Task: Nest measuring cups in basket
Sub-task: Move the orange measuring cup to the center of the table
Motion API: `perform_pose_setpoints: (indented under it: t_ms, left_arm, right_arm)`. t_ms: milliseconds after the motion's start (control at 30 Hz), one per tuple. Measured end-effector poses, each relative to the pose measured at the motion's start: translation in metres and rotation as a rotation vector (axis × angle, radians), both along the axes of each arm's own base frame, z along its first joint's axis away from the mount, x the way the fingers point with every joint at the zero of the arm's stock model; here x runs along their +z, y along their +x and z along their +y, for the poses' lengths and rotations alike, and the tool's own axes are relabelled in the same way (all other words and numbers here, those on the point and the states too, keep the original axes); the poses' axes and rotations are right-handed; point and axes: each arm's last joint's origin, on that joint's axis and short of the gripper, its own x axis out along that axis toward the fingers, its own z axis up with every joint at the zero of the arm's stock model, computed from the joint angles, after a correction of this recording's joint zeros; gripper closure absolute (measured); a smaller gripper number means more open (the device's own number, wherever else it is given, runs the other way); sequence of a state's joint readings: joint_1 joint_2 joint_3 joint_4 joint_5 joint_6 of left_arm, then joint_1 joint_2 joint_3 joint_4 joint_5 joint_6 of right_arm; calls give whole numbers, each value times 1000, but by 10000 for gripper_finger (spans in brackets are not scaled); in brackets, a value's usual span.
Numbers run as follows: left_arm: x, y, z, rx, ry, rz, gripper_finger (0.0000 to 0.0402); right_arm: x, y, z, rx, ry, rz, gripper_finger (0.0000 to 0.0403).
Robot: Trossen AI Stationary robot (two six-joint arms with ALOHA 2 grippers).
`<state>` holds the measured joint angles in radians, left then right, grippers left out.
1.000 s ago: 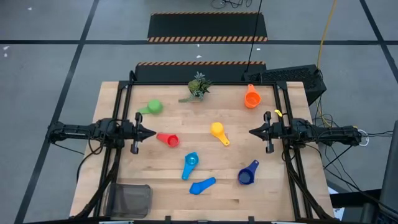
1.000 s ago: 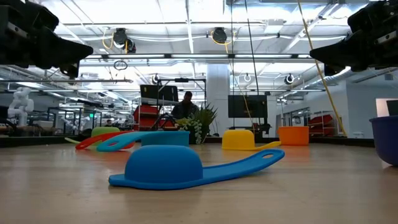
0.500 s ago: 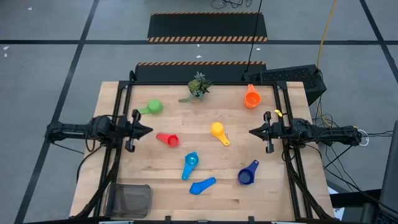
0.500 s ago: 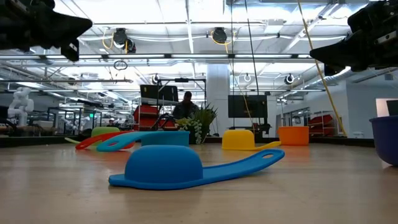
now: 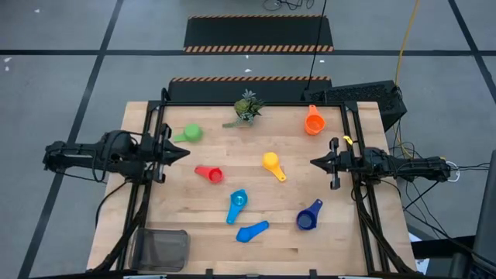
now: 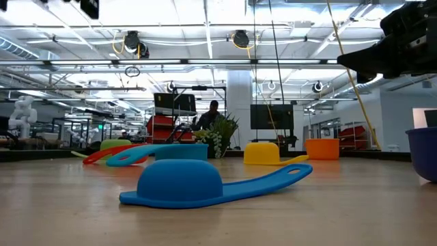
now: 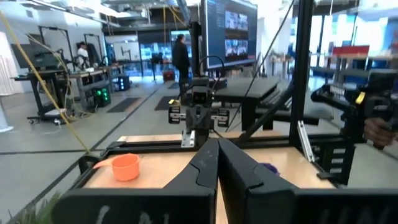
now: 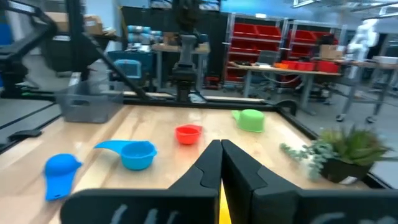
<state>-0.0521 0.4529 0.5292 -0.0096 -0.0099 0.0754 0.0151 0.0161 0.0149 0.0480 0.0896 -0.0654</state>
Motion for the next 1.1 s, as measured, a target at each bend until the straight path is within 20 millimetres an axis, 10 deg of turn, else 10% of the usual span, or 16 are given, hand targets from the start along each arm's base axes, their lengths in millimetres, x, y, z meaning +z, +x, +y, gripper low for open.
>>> perform_pose_setpoints:
  t_ms: [400,1100]
  left_arm:
    - [50,59,-2,42,150,121,394]
    - [21,115,13,155,227,331,394]
  right_arm:
    - [3,0,-2,-51,68,-35,403]
    - [0,0,-13,-455,214,-4,403]
